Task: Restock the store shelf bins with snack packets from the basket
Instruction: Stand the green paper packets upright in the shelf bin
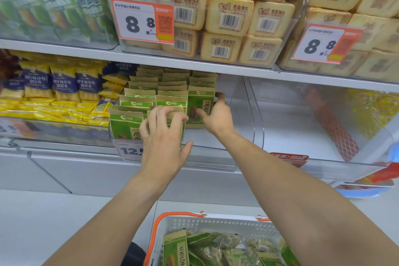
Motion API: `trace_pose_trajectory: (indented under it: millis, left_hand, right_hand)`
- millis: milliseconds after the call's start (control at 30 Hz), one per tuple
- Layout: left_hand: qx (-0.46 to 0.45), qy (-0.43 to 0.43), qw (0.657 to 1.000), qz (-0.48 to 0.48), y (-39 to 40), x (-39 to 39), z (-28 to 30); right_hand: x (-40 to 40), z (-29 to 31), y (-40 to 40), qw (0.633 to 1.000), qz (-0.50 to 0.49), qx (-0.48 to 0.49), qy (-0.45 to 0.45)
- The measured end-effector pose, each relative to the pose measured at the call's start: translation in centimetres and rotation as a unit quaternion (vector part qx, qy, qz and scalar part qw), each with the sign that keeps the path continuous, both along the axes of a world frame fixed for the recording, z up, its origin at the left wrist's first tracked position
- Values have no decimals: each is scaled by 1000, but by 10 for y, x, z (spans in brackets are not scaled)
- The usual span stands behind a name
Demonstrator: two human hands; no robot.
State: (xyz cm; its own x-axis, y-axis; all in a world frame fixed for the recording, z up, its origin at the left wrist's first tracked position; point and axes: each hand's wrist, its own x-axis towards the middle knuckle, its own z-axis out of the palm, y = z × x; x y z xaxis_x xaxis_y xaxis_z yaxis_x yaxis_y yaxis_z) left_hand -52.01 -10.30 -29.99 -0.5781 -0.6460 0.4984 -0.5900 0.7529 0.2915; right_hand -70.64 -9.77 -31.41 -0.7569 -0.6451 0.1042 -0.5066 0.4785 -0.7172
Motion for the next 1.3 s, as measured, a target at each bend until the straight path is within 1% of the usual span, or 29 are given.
trace_pose_trajectory:
  millis: [100,267,367,500,567,633,733,800,833,867,933,1033,1167,1233,1300]
  left_hand:
    - [1,-3,1000,-4,0,1,0]
    - [0,-5,1000,-11,-2,2,-1]
    - [-3,4,1000,-9,-3,2,-2]
    - [-3,3,1000,-12,-1,1,-1]
    - [-2,7,1000,-24,-2,3,-1]
    - [0,29,999,-43,-2,7,1]
    - [-26,109,991,-78,4,14,9]
    - [-41,162,979,-120,12,17,11]
    - [-28,168,974,-147,17,18,8]
    - [-4,156,972,-173,23,19,3]
    - [67,100,971,-207,37,21,-17]
    - [170,-11,962,-214,65,29,-61]
    - [282,-154,931,-174,100,54,-129]
    - [334,-199,910,-140,113,69,-157]
    - [369,-247,891,-95,124,84,-182]
  right_hand:
    - [2,2,2,999,11,16,33]
    - [2,13,3,998,18,48,48]
    - [1,24,6,997,13,45,56]
    - [9,42,25,994,10,41,98]
    - [19,48,44,993,27,11,110]
    - [34,52,68,990,63,-51,115]
    - [58,50,110,976,112,-141,125]
    - [72,38,136,974,132,-151,105]
    - [77,28,147,977,140,-137,78]
    - [80,16,158,981,149,-116,46]
    - [82,-14,176,985,163,-60,-16]
    - [84,-64,200,981,159,29,-105]
    - [87,-126,235,963,164,128,-173]
    - [90,-147,249,939,178,198,-219]
    - [95,-162,257,917,190,258,-238]
